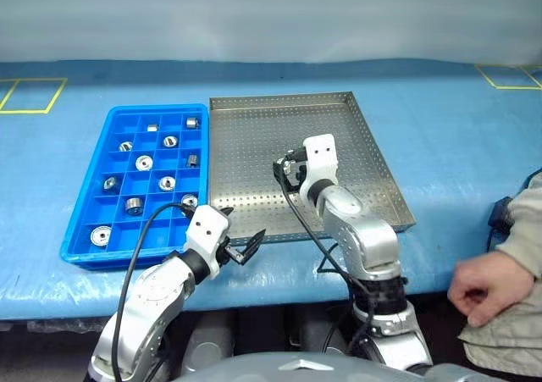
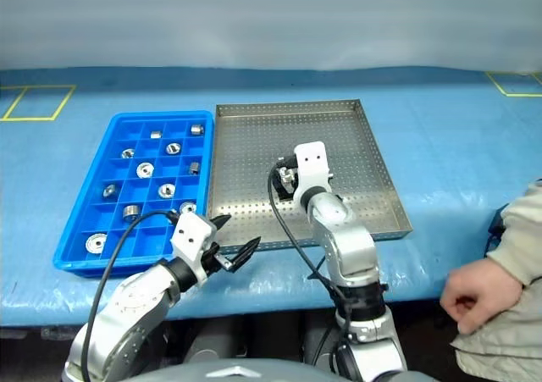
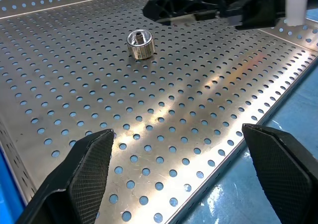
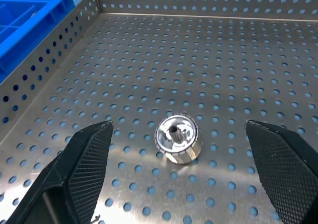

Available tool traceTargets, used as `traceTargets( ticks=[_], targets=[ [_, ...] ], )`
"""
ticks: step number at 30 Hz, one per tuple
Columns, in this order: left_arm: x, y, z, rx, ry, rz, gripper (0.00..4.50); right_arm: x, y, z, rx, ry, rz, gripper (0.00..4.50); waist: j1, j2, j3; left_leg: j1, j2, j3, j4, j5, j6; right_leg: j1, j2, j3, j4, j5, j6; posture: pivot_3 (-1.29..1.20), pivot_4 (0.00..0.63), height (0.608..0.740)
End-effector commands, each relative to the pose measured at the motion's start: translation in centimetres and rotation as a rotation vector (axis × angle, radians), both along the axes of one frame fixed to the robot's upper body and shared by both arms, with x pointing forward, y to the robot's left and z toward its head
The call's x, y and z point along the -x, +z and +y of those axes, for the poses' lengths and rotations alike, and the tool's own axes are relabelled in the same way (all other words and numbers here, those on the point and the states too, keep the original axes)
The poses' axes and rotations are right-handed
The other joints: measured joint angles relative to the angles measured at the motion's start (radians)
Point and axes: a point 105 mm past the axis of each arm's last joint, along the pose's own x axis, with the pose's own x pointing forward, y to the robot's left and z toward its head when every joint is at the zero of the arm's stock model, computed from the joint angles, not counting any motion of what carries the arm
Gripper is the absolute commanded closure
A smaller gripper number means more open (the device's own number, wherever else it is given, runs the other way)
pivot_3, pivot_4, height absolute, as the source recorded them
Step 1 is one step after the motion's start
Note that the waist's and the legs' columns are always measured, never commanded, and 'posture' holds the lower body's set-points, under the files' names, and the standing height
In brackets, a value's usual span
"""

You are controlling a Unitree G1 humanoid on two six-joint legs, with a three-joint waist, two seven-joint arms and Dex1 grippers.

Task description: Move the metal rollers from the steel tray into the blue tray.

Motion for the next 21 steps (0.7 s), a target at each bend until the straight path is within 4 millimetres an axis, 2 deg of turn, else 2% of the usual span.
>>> traceTargets(
  ticks=[1,5,11,14,20,21],
  targets=[
    [0.1,1.2,-0.3,0.007,-0.006,-0.053,0.00,-1.8,0.8,0.3,-0.019,-0.023,-0.068,0.03,0.001,0.000,0.000,0.000,0.000,0.000,0.000,0.000,0.000,0.000,0.000,0.000,0.000,0.000,0.000,0.16,0.150,0.740],
    [0.1,1.2,-0.2,0.009,0.009,-0.056,0.00,-3.0,-0.8,0.3,-0.003,-0.038,-0.044,0.03,0.007,0.000,0.000,0.000,0.000,0.001,0.000,0.000,0.000,0.000,0.000,0.001,0.000,0.000,0.000,0.19,0.150,0.740],
    [0.3,1.2,0.0,0.011,0.039,-0.057,0.00,-3.0,-3.3,1.1,0.006,0.002,0.019,0.03,0.012,0.000,0.000,0.001,0.000,0.001,0.000,0.000,0.000,0.000,0.000,0.001,0.001,0.001,-0.001,0.21,0.150,0.740],
    [0.3,1.3,0.1,0.014,0.054,-0.059,0.00,-3.0,-3.9,1.2,0.003,0.001,0.034,0.56,0.014,0.000,0.000,0.001,0.001,0.001,0.000,0.000,0.000,0.000,0.000,0.001,0.001,0.001,-0.001,0.22,0.150,0.740],
    [0.2,1.5,0.6,0.026,0.103,-0.072,0.00,-3.0,-4.1,1.1,0.002,0.009,0.037,2.56,0.017,0.000,0.000,0.002,0.001,0.002,0.000,0.000,0.000,0.001,0.000,0.002,0.001,0.000,-0.001,0.24,0.150,0.740],
    [0.2,1.6,0.7,0.023,0.112,-0.079,0.00,-3.0,-3.9,1.1,0.001,0.010,0.034,2.67,0.017,0.000,0.000,0.002,0.001,0.002,0.000,0.000,0.000,0.001,0.000,0.002,0.001,0.000,-0.001,0.25,0.150,0.740]
  ],
)
